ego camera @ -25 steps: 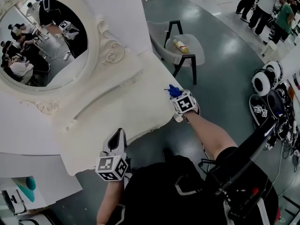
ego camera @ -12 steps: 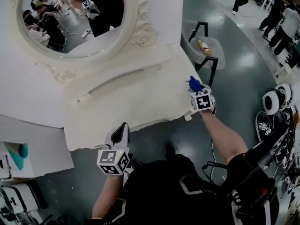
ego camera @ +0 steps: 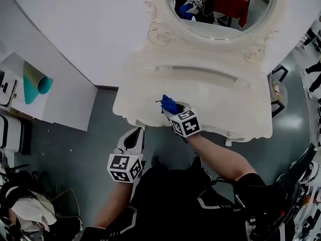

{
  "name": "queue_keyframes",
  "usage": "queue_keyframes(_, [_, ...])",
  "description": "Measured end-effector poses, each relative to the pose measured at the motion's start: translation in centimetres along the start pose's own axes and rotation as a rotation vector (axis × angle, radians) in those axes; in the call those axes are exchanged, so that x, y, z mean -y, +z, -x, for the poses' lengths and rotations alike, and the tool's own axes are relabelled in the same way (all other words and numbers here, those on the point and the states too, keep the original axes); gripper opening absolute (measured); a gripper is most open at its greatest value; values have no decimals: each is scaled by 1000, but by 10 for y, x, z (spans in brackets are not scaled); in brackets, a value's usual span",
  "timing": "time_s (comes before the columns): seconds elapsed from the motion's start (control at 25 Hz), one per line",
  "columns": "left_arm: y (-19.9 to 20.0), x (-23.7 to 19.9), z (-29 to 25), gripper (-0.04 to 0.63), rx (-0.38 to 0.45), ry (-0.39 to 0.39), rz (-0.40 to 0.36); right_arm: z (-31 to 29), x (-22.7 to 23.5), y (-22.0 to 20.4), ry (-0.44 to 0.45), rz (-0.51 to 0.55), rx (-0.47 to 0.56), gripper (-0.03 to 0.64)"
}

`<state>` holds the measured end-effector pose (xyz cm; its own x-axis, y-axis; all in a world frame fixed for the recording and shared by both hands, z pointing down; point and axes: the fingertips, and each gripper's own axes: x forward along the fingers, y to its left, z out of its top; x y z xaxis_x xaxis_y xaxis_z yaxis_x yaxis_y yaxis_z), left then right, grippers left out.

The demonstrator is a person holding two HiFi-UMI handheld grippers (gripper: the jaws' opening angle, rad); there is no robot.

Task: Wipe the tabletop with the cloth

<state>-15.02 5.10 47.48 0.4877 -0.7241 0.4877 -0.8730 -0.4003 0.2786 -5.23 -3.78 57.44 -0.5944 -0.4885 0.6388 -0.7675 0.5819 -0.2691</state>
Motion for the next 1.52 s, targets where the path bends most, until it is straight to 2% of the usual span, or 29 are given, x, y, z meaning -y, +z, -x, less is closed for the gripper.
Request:
queue_keyframes(0.12, [-8,-68,49,8,8,98,21,-84,-85,13,88,33,-33,160])
queue_keyframes(0.24, [-21,-122,97,8,9,188,62,-156,-140,16,99,31,-83,160])
queue_keyframes(0.4, [-41,-170,140,8,-18,259,96,-217,-163,9,24,47,-159,160])
queue_keyframes(0.56, [-43,-189,151,8,-7,287,125,-230,-161,-5,-6,116,-199,160])
queue_keyframes(0.72, [-39,-179,134,8,-11,223,100,-217,-154,-17,-14,111,-217,160])
queue_keyframes(1.0, [-21,-134,96,8,1,116,54,-176,-114,-35,-73,108,-239,160])
queue_keyframes(1.52, [-9,-64,53,8,0,25,4,-93,-40,-69,-169,37,-224,160])
